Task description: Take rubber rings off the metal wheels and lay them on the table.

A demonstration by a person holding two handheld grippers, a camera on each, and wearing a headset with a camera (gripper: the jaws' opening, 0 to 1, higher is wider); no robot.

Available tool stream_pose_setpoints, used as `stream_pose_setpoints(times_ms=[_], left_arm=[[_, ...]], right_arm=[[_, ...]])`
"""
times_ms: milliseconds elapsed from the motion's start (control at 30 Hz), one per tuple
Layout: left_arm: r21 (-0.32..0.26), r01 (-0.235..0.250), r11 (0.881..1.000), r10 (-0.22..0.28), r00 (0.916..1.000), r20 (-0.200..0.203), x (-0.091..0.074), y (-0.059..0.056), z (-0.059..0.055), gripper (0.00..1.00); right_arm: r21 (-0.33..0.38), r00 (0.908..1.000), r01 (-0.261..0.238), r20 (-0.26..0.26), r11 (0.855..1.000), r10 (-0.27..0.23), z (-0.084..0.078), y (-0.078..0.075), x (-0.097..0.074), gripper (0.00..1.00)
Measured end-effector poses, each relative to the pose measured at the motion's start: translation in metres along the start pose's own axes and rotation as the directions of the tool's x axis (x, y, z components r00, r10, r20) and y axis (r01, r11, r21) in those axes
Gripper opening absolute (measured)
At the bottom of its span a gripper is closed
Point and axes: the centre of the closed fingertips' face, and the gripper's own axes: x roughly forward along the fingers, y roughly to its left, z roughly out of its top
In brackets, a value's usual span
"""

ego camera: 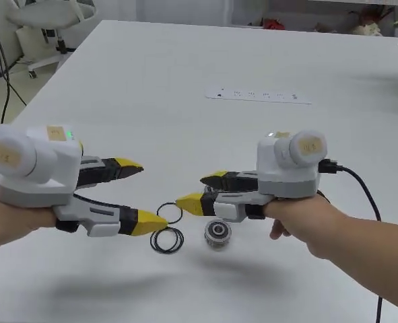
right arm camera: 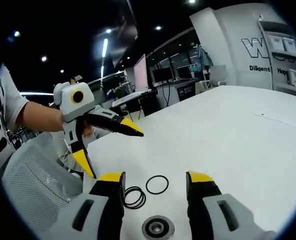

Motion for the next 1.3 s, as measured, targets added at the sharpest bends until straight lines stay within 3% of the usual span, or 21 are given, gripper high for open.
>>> stream_pose_setpoints(times_ms=[533,767,1300], left_arm=[[0.002,0.000,1.000,0.000,0.9998,0.019,-0.007,-0.002,0.012,0.73],[0.008,-0.003,1.000,0.003,0.9995,0.032,-0.011,-0.004,0.019,0.76],[0.015,-0.011,1.000,0.010,0.9994,0.032,-0.021,-0.013,0.022,0.82]], right_arm=[[-0.082,0.9991,0.040,0.020,0.996,-0.038,0.009,-0.002,-0.040,0.59],[-0.121,0.9983,0.057,0.021,0.991,-0.055,0.007,-0.007,-0.056,0.66],[-0.167,0.9963,0.086,0.015,0.982,-0.085,-0.003,-0.009,-0.091,0.78]])
